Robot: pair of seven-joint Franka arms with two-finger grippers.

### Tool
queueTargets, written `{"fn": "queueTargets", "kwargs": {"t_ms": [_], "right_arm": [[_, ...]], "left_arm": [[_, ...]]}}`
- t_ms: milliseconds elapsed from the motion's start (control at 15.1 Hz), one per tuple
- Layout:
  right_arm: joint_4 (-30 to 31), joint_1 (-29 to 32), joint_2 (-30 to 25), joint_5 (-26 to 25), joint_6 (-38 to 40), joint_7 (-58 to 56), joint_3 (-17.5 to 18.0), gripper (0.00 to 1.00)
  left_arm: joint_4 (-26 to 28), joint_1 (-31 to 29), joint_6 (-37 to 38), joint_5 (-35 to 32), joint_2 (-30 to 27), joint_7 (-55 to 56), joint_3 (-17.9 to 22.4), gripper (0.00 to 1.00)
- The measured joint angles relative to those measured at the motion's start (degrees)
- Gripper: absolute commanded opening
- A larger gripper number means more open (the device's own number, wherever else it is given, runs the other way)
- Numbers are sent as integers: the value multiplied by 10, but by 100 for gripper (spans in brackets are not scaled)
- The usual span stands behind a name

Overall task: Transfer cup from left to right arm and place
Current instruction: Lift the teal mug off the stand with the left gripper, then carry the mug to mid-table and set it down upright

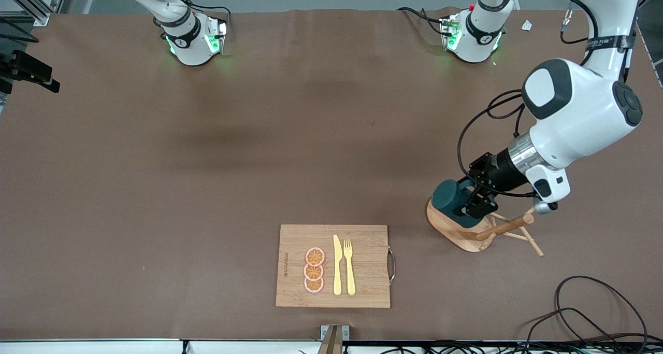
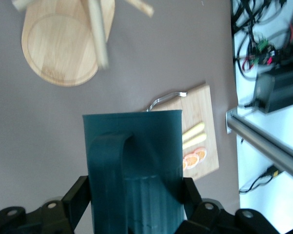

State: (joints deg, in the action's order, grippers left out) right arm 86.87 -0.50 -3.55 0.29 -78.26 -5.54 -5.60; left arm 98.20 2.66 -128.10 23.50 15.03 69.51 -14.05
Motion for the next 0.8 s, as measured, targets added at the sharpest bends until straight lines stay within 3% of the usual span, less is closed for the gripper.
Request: {"fn": "queueTargets", "kwargs": {"t_ms": [331,795], "right_arm": [[0,0,0,0,0,0,-1,100],[0,0,0,0,0,0,0,100]], "left_arm": [[-12,78,6,-81,1,24,-2,53],[-29,182,7,-245,19,40,-2,53]]}}
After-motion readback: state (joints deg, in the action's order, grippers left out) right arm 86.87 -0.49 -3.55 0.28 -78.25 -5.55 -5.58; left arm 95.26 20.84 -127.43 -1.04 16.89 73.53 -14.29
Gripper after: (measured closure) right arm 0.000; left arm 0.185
